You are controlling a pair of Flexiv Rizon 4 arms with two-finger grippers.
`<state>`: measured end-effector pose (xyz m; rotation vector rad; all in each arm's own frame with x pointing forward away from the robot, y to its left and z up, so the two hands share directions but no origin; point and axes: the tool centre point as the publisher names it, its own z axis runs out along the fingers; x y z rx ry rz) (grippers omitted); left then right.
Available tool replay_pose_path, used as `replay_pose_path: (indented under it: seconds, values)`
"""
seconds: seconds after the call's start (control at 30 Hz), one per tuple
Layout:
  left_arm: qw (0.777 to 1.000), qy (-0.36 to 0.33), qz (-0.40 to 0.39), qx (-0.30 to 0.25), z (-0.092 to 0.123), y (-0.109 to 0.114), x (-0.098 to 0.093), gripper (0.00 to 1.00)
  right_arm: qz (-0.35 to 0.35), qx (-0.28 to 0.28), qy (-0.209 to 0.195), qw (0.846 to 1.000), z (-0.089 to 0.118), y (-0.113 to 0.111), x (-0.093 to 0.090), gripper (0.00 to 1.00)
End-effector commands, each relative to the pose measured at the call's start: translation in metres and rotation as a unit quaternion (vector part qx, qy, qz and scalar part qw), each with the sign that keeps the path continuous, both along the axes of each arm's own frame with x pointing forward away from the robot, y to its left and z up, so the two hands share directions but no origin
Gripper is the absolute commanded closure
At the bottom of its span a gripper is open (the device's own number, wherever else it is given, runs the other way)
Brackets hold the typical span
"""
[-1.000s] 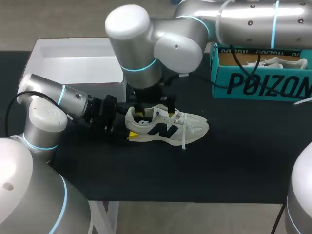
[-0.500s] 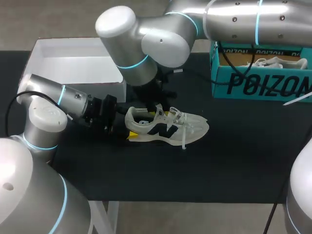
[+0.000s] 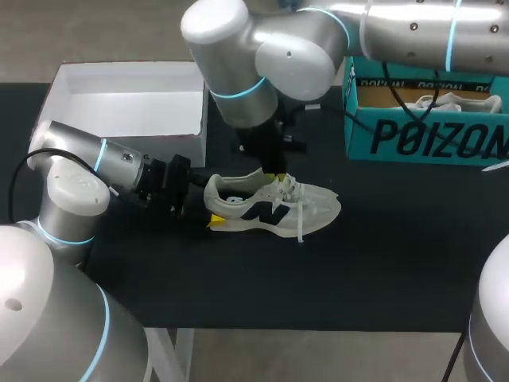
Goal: Take the shoe out of the shoebox, open the shoe tongue, remove and reinsert the insole, then place the shoe into the shoebox
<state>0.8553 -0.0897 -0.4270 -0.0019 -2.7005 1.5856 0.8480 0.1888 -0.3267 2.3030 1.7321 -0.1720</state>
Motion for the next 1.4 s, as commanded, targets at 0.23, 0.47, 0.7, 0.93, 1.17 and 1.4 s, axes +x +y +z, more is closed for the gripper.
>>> replay_pose_path:
  seconds: [0.23,0.47,0.7,0.93,1.17,1.4]
  values:
    - [1.000,-0.001,0.001,0.000,-0.002,0.000,0.001,1.00,-0.009,-0.003,-0.012,1.000,-0.001,-0.054,-0.003,1.00]
    - [1.000,-0.001,0.001,0.000,-0.002,0.000,0.001,1.00,-0.034,-0.014,-0.005,0.999,-0.021,-0.077,0.002,1.00]
    - [1.000,-0.001,0.001,0.000,-0.002,0.000,0.001,1.00,-0.049,-0.014,0.014,0.999,-0.045,-0.084,0.003,1.00]
    - [1.000,-0.001,0.001,0.000,-0.002,0.000,0.001,1.00,-0.054,0.001,0.014,0.998,-0.041,-0.084,-0.001,0.36]
    - [1.000,-0.001,0.001,0.000,-0.002,0.000,0.001,1.00,-0.006,0.010,-0.002,1.000,-0.003,-0.072,0.002,0.00]
    - [1.000,-0.001,0.001,0.000,-0.002,0.000,0.001,1.00,0.274,-0.027,-0.021,0.961,0.040,-0.031,-0.002,0.00]
